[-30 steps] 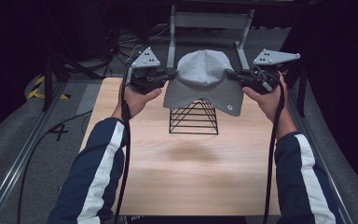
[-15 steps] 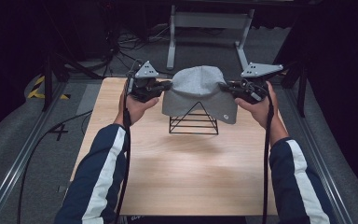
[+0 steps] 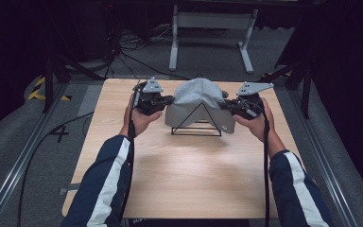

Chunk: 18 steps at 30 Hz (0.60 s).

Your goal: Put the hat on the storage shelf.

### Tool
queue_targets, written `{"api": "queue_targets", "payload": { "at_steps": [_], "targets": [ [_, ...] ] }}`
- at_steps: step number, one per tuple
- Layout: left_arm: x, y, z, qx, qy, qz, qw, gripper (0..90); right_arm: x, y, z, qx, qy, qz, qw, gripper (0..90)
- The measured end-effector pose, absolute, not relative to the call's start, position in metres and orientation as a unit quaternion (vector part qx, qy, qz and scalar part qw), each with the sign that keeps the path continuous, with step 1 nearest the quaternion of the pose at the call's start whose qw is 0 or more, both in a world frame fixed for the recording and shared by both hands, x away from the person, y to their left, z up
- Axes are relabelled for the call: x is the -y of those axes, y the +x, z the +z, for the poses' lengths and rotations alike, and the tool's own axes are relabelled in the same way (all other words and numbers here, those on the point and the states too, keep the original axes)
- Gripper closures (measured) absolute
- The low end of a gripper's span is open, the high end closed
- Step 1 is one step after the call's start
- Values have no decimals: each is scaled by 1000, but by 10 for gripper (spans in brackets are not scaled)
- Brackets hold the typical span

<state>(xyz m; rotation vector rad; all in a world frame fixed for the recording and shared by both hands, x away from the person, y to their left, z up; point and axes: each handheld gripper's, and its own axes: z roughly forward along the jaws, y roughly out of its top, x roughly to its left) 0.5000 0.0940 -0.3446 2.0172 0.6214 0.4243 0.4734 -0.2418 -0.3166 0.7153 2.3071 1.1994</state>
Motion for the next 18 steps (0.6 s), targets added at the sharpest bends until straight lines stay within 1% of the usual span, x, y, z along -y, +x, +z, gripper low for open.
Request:
{"api": "queue_targets", "payload": {
  "at_steps": [7, 18],
  "targets": [
    [-86, 503, -368, -251, 843, 178, 441, 866, 241, 477, -340, -844, 270, 414, 210, 840],
    [-80, 505, -394, -259, 854, 168, 418, 866, 240, 482, -374, -856, 284, 386, 197, 840]
  ]
}}
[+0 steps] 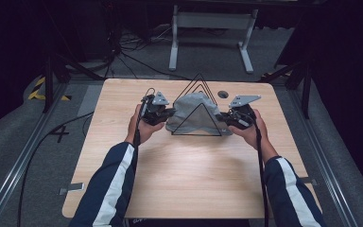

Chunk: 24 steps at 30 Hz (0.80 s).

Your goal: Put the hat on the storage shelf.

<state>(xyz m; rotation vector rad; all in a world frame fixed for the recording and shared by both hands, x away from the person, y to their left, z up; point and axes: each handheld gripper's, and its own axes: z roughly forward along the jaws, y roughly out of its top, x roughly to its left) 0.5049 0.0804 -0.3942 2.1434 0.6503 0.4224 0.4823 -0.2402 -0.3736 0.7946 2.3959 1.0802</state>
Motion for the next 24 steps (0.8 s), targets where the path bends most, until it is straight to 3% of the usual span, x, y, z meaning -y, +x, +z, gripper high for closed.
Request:
{"api": "queue_targets", "payload": {
  "at_steps": [13, 24],
  "targets": [
    [-77, 507, -410, -263, 859, 156, 411, 866, 241, 488, -392, -850, 303, 390, 185, 839],
    [-89, 498, -397, -255, 859, 173, 409, 863, 245, 481, -378, -849, 301, 381, 206, 807]
  ]
}}
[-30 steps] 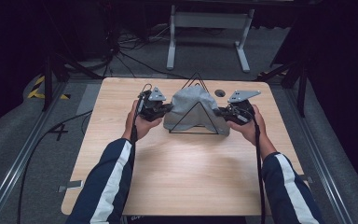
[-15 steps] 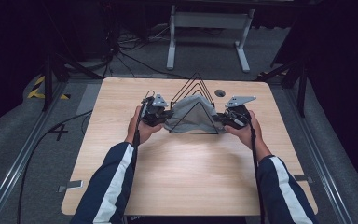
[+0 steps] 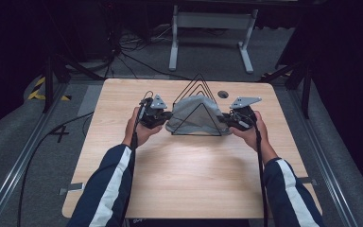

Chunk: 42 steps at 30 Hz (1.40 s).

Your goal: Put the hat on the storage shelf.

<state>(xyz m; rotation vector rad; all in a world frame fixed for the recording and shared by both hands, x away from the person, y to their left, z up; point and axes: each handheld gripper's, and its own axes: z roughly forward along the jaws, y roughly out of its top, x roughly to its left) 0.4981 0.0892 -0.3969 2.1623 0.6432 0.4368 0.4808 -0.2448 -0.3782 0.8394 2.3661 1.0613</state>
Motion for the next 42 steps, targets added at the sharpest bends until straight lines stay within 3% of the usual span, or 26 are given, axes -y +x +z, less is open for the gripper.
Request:
{"api": "queue_targets", "payload": {
  "at_steps": [22, 42],
  "targets": [
    [-131, 459, -384, -229, 874, 190, 385, 860, 272, 450, -356, -848, 301, 367, 235, 742],
    [-166, 426, -394, -211, 897, 185, 342, 778, 289, 424, -374, -868, 298, 330, 220, 618]
  ]
}}
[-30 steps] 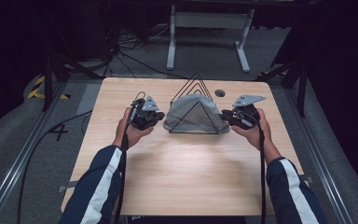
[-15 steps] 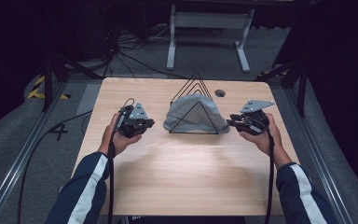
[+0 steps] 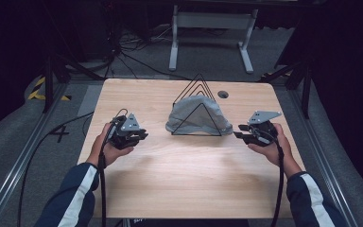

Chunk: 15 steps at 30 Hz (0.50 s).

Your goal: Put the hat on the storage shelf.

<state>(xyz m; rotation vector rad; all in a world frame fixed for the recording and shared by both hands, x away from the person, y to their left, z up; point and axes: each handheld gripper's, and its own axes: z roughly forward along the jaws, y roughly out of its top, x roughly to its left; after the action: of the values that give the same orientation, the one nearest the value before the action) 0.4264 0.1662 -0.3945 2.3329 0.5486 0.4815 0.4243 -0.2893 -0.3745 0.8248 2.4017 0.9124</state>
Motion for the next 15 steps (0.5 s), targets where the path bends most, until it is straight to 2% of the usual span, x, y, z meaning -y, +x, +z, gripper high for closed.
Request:
{"api": "queue_targets", "payload": {
  "at_steps": [7, 10, 14, 15],
  "targets": [
    [-177, 415, -400, -208, 907, 174, 321, 726, 294, 415, -385, -873, 299, 318, 219, 561],
    [-181, 408, -407, -206, 915, 168, 304, 650, 298, 406, -392, -874, 302, 300, 234, 512],
    [-185, 402, -412, -208, 917, 164, 299, 578, 303, 399, -397, -876, 304, 293, 236, 490],
    [-186, 399, -415, -208, 918, 165, 294, 557, 307, 394, -402, -874, 311, 289, 237, 456]
  ]
}}
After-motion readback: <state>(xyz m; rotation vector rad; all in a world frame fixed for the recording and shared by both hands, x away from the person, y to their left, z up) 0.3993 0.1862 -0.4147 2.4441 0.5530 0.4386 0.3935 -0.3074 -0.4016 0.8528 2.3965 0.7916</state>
